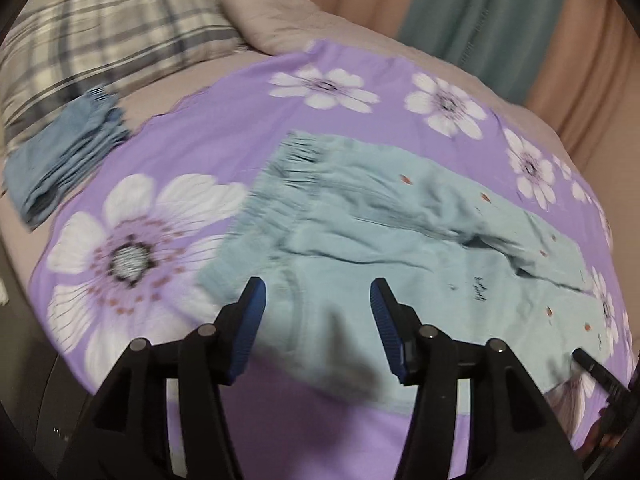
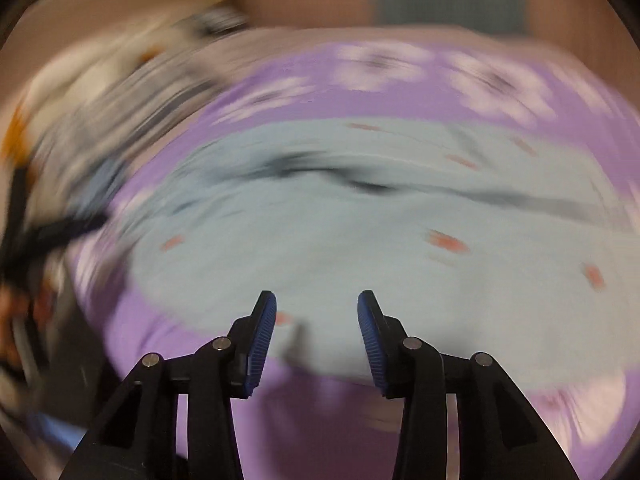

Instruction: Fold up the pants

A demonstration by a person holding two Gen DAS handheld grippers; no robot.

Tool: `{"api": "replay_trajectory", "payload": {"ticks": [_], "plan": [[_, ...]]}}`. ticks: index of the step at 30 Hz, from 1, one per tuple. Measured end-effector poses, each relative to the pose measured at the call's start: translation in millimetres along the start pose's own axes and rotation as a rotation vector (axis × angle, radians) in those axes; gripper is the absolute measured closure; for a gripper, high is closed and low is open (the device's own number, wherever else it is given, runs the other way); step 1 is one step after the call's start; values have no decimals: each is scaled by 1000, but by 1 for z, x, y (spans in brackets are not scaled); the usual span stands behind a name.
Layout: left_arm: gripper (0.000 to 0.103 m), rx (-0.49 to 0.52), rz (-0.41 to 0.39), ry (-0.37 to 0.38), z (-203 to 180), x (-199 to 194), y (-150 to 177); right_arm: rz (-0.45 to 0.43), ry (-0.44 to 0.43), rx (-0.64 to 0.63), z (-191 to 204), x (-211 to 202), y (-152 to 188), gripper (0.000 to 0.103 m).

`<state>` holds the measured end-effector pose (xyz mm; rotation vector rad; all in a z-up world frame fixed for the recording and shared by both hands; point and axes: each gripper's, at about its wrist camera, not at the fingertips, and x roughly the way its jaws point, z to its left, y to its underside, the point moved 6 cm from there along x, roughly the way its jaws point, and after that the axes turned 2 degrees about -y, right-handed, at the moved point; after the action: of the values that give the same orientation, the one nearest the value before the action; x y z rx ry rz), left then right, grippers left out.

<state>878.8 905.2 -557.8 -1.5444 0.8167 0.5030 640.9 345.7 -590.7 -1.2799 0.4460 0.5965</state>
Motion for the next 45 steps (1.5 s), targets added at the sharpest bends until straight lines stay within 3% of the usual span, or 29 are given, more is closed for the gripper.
{"api": "replay_trajectory", "payload": {"ticks": [5, 8, 12, 14, 15, 18, 20, 21, 23, 29, 31, 33, 36, 37, 38, 40, 42, 45], "plan": [[49, 42, 15, -6, -53, -4, 46, -119, 181, 412, -119, -54, 23, 61], [46, 46, 50, -65, -65, 9, 68, -190, 251, 628, -174, -88, 47, 61], [46, -11, 157, -90, -118, 42, 115, -218, 282, 815, -220, -98, 63, 61], [46, 7, 152, -92, -139, 44, 127, -247, 268, 861, -230, -95, 65, 61], [45, 23, 146, -98, -161, 47, 128, -265, 252, 872, -234, -91, 62, 61], [45, 35, 147, -98, -177, 43, 135, -299, 244, 857, -235, -84, 54, 63], [45, 41, 146, -93, -193, 38, 145, -288, 277, 810, -235, -80, 47, 92], [46, 55, 143, -103, -202, 37, 147, -265, 301, 780, -233, -78, 44, 98], [50, 81, 141, -121, -228, 35, 155, -251, 324, 749, -236, -87, 50, 99], [53, 119, 131, -116, -236, 19, 168, -179, 393, 731, -242, -102, 57, 99], [52, 124, 136, -116, -244, 17, 167, -129, 428, 718, -247, -100, 58, 93], [52, 107, 138, -100, -245, 6, 166, -145, 462, 735, -253, -107, 56, 85], [41, 82, 99, -68, -267, -18, 173, -235, 671, 676, -253, -137, 41, 66], [40, 77, 80, -63, -271, -25, 175, -261, 743, 628, -247, -146, 33, 64], [40, 66, 66, -55, -274, -31, 176, -288, 754, 568, -236, -149, 21, 64], [40, 24, 57, -18, -280, -40, 180, -282, 652, 478, -210, -134, 5, 64], [39, -10, 54, -7, -284, -41, 179, -215, 435, 371, -171, -94, -13, 64], [38, -36, 57, 3, -283, -38, 176, -110, 185, 239, -114, -38, -26, 64]]}}
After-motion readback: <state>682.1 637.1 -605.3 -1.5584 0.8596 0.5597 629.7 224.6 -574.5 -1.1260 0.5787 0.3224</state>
